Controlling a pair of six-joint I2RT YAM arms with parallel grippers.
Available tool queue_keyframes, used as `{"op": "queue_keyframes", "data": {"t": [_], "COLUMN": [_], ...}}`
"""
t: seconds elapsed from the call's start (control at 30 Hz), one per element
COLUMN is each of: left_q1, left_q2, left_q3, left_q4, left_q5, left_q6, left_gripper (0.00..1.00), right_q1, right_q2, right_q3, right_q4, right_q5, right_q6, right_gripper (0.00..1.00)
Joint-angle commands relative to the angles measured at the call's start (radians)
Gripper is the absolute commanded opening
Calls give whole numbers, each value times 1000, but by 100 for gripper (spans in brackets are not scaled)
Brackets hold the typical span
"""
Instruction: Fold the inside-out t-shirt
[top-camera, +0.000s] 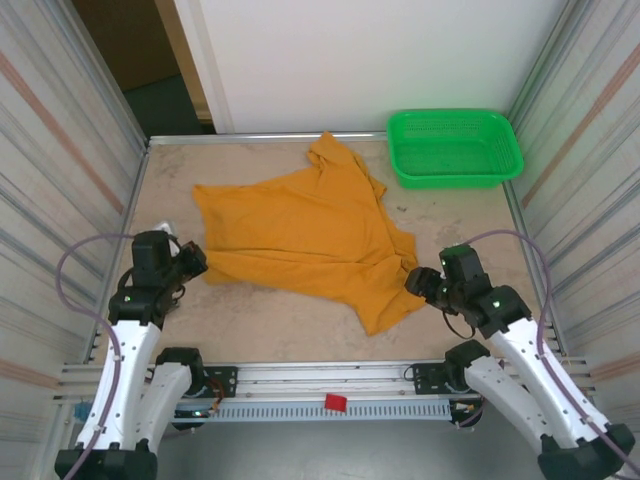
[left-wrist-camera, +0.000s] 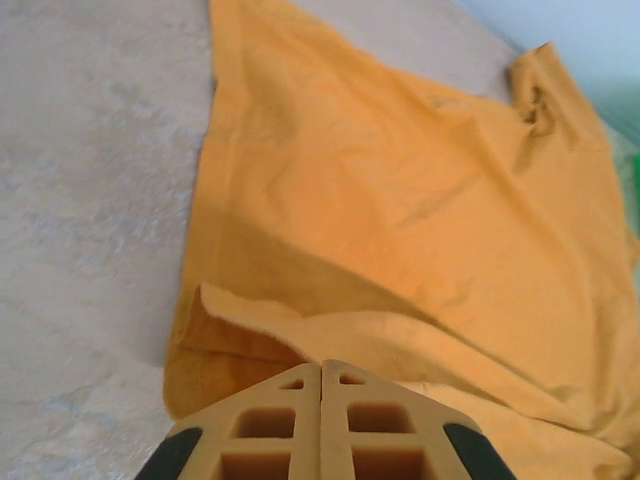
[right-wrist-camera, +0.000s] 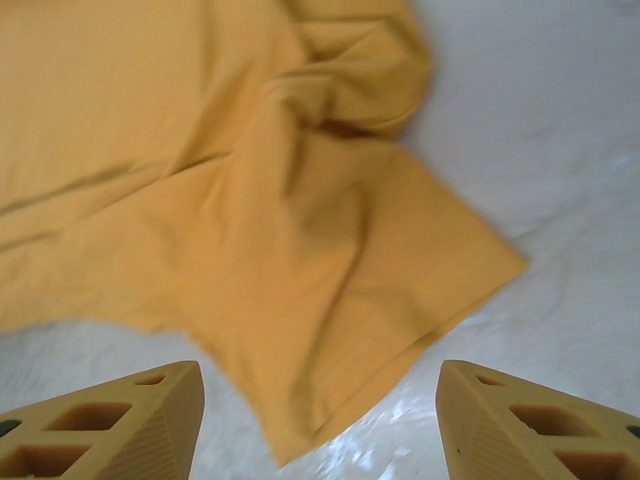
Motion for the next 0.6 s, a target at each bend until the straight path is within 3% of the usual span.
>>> {"op": "queue_keyframes", "data": {"t": [0.0, 0.13, 0.57], "left_q1": [7, 7, 7], "left_q2": [-7, -8, -4], "left_q3": [-25, -31, -36], "left_q4": [0, 0, 26], "left_q5": [-30, -21, 5], "left_q6": [-14, -18, -30], "left_gripper": [0, 0, 0], "right_q1": [-118, -214, -177], "right_q2": [65, 151, 364], "right_q3": [-74, -128, -213], "right_q4": [64, 149, 337], "right_q5": [-44, -117, -68], "right_q6": [-95, -138, -93], "right_gripper": [58, 54, 49]}}
